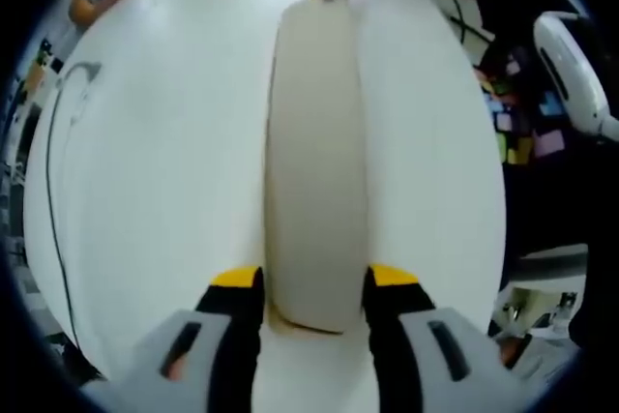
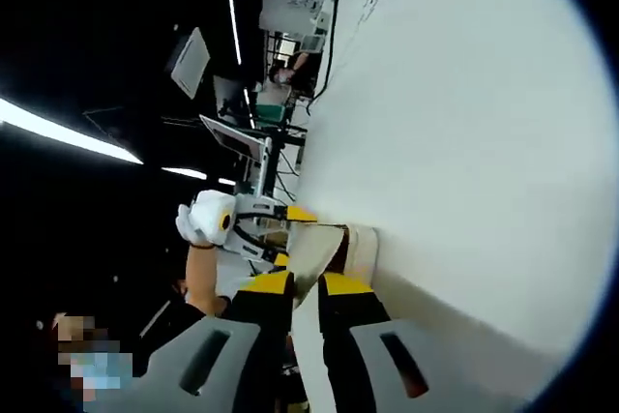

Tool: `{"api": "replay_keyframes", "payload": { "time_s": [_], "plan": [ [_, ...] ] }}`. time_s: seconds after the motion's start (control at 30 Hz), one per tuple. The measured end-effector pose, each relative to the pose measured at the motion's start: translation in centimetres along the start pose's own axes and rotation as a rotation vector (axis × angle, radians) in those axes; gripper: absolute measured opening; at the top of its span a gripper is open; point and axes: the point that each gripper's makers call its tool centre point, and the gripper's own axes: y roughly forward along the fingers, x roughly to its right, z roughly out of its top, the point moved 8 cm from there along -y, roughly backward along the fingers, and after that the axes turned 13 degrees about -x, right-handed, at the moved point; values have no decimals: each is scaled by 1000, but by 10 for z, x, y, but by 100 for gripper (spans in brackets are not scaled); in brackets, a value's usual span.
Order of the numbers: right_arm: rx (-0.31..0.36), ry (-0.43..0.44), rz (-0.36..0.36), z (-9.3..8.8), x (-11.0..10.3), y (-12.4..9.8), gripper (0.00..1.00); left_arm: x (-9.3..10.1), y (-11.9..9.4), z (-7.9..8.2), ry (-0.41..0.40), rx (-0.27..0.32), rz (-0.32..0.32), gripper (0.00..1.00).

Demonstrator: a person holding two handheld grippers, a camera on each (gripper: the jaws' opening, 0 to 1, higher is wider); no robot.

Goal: Arrange the utensils inside the cutlery case until each visible utensil rests in its matching compartment.

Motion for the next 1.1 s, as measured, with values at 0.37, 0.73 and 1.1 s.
{"api": "replay_keyframes", "payload": {
  "time_s": [0.37, 0.73, 1.1],
  "plan": [
    [50, -8, 118, -9, -5, 5, 3, -1, 0, -2, -5, 21, 1, 46],
    [49, 5, 138, 9, 5, 6, 3, -3, -4, -6, -32, 14, 6, 45],
    [30, -61, 43, -1, 9, 7, 5, -4, -2, -3, -40, 5, 2, 45]
  ]
}}
